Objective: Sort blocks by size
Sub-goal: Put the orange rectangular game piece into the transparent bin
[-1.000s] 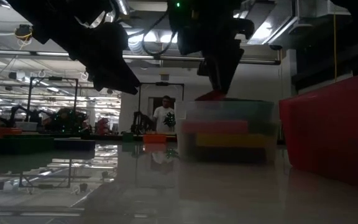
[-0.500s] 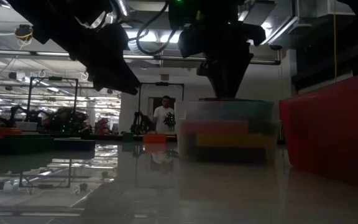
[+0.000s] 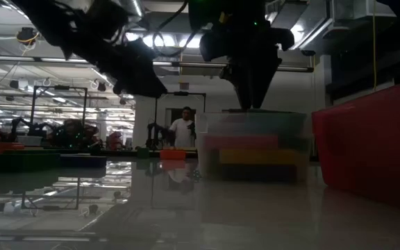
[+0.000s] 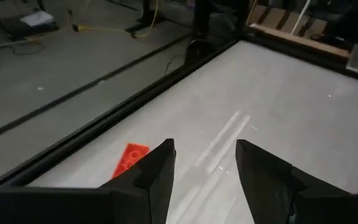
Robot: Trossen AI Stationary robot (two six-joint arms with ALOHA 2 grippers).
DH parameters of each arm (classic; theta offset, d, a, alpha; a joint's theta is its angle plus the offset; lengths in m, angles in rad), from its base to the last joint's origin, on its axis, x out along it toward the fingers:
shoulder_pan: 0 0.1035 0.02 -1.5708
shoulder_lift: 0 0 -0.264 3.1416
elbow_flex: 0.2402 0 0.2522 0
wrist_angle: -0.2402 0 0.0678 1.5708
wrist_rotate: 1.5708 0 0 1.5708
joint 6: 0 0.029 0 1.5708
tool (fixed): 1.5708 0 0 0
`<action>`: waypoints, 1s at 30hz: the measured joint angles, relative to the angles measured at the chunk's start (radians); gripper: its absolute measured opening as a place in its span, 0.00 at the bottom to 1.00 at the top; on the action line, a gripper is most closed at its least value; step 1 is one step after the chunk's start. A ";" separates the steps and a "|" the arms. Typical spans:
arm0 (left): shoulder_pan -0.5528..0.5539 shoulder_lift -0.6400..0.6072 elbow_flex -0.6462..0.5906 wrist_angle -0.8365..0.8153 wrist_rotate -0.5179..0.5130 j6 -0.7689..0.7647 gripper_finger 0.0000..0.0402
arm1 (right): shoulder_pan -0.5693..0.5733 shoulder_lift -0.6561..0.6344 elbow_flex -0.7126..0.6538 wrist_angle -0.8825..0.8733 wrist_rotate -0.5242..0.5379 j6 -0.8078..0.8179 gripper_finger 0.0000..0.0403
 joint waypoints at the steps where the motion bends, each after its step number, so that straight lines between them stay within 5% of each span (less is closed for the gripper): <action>1: 0.029 0.015 0.004 0.002 0.031 0.008 0.39 | 0.000 0.000 0.009 0.000 0.000 0.000 0.53; 10: 0.198 0.227 0.110 0.008 0.095 0.125 0.39 | -0.017 -0.030 0.081 -0.027 -0.008 -0.003 0.53; 21: 0.229 0.488 0.291 -0.030 0.121 0.208 0.39 | -0.110 -0.073 0.082 -0.062 -0.011 -0.003 0.53; 30: 0.245 0.547 0.337 -0.109 0.207 0.314 0.39 | -0.242 -0.073 0.082 -0.100 -0.012 -0.048 0.53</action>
